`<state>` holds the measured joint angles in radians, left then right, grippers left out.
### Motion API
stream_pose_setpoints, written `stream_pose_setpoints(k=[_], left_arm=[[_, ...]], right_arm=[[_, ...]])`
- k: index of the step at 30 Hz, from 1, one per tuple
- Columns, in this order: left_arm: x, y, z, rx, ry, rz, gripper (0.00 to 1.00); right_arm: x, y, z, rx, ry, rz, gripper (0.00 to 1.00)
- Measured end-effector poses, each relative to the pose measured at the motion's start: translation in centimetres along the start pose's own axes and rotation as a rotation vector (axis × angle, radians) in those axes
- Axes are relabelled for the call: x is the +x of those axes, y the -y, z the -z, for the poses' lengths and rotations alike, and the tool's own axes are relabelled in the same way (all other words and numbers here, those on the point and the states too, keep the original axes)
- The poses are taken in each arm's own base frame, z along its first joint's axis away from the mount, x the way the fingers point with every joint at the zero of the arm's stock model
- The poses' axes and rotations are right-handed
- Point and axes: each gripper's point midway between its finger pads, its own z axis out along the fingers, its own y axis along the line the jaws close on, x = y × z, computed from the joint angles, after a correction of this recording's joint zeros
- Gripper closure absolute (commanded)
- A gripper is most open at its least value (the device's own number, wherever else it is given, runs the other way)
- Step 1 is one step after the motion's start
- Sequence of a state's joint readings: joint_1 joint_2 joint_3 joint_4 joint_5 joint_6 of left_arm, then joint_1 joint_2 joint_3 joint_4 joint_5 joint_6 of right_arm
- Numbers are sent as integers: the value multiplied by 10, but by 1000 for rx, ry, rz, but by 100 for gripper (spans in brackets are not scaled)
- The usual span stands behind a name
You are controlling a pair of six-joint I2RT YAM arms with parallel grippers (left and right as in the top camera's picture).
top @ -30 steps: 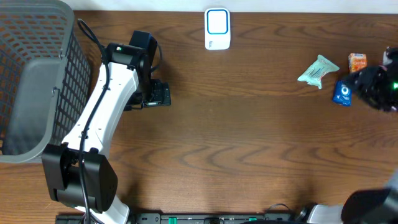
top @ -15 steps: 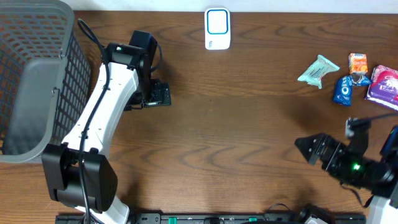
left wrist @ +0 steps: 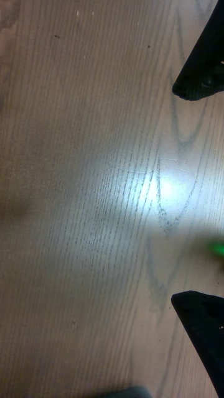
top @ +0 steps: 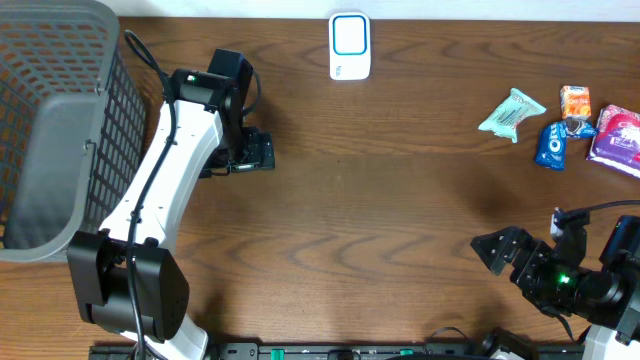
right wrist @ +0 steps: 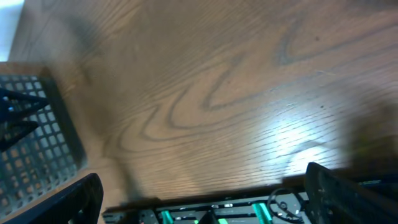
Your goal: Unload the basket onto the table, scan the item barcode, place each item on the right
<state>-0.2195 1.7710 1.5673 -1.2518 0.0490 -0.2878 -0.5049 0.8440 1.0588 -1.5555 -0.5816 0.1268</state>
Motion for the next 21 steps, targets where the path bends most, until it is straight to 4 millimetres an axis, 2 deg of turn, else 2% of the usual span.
stream_pose_setpoints(k=[7, 12, 18, 21], left_arm=[[0, 0, 0, 0, 0, 0, 2], [0, 0, 0, 0, 0, 0, 2], [0, 0, 0, 0, 0, 0, 2], [0, 0, 0, 0, 0, 0, 2]], right_arm=[[-7, 5, 0, 29, 30, 43, 1], [-15, 2, -9, 4, 146, 202, 1], [-18, -19, -27, -119, 334, 496, 1], [-23, -37, -29, -203, 466, 647, 1]])
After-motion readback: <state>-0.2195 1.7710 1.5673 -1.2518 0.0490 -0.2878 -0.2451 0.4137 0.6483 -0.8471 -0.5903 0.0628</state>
